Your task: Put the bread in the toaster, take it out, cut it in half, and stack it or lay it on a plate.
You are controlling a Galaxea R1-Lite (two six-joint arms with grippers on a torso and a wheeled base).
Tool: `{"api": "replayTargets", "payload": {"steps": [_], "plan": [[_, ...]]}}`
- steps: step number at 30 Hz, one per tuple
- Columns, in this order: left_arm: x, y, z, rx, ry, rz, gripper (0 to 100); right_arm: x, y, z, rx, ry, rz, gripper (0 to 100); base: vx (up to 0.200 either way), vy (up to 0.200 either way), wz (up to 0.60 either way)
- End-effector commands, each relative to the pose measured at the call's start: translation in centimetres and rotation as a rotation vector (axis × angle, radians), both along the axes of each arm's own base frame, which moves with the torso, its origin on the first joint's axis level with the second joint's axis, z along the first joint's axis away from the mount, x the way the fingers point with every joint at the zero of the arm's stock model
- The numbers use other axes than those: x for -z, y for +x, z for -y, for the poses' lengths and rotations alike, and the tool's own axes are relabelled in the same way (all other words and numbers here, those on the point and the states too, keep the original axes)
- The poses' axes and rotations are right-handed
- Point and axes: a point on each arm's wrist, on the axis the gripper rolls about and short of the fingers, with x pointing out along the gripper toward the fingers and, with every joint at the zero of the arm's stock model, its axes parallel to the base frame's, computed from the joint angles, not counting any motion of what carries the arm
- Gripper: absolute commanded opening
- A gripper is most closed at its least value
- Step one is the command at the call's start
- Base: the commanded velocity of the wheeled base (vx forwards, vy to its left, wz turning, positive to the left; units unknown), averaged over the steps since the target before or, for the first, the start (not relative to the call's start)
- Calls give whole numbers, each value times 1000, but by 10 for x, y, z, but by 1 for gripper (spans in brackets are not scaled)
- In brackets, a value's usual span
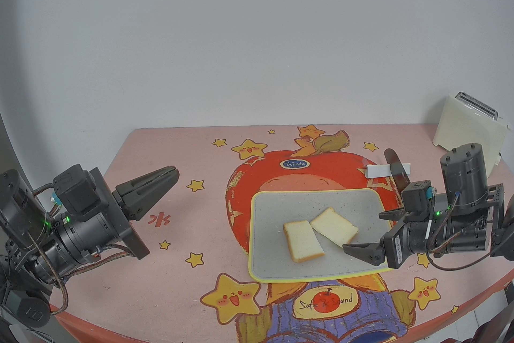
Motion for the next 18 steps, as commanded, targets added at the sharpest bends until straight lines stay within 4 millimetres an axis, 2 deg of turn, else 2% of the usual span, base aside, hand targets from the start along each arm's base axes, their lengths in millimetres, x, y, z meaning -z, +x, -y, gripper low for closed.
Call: {"api": "replayTargets", "payload": {"steps": [1, 12, 18], "plan": [[0, -2, 0, 7, 1, -1, 0, 5, 17, -4, 6, -22, -12, 100, 0, 0, 0], [2, -3, 0, 8, 4, -8, 0, 24, 24, -9, -8, -71, -61, 100, 0, 0, 0], [2, -3, 0, 8, 4, -8, 0, 28, 23, -10, -21, -85, -66, 100, 0, 0, 0]]}}
